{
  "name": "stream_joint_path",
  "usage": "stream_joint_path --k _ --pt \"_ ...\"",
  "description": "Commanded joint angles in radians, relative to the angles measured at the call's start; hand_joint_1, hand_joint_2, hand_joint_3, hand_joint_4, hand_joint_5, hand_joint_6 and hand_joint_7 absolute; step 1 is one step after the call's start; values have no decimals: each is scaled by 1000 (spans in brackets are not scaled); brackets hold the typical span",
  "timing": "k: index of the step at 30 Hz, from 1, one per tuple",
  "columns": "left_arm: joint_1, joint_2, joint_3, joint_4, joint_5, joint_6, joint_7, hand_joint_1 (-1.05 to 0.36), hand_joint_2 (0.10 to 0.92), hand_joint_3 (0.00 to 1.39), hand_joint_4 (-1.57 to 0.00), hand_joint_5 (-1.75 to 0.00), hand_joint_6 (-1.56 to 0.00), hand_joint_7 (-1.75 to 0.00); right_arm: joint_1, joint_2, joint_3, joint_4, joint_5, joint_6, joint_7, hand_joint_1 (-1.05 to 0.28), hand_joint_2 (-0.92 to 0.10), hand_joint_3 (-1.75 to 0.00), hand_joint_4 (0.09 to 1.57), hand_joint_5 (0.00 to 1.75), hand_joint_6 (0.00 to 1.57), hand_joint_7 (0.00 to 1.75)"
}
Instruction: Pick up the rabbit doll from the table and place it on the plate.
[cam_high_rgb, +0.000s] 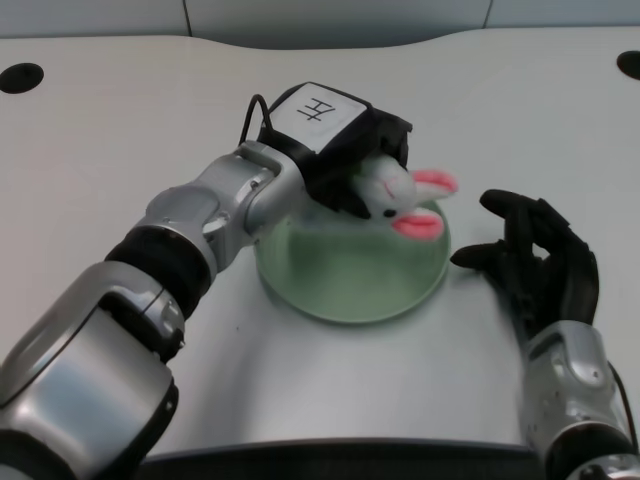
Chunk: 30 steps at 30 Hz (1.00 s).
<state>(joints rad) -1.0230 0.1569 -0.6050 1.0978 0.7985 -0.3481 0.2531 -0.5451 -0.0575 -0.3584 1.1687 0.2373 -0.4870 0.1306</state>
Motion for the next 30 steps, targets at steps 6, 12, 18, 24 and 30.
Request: stream_joint_path --k 6,12,18,24,30 --pt "-2 -16 -12 28 -7 29 -80 -342 828 1 -765 -1682 -755 -1104 15 8 -7 -14 19 5 23 -442 -921 -383 849 1300 755 958" --pt "-34 3 -37 21 7 68 -228 -707 911 16 -504 -541 -592 -249 14 2 -5 -11 12 8 24 -447 -921 -382 850 1289 744 956" --pt "-23 20 -48 -17 15 72 -270 -995 921 68 -14 -18 -107 -7 16 12 -12 -27 22 21 16 -423 -921 -385 840 1279 736 951" --pt "-18 36 -44 -55 10 65 -291 -1048 921 180 1 1 0 1 15 11 -7 -25 12 25 2 -427 -921 -385 838 1249 718 948" --pt "-14 64 -10 -107 -21 50 -318 -1048 921 170 1 1 1 1 11 11 -7 -23 11 31 -9 -419 -921 -393 827 1273 708 956"
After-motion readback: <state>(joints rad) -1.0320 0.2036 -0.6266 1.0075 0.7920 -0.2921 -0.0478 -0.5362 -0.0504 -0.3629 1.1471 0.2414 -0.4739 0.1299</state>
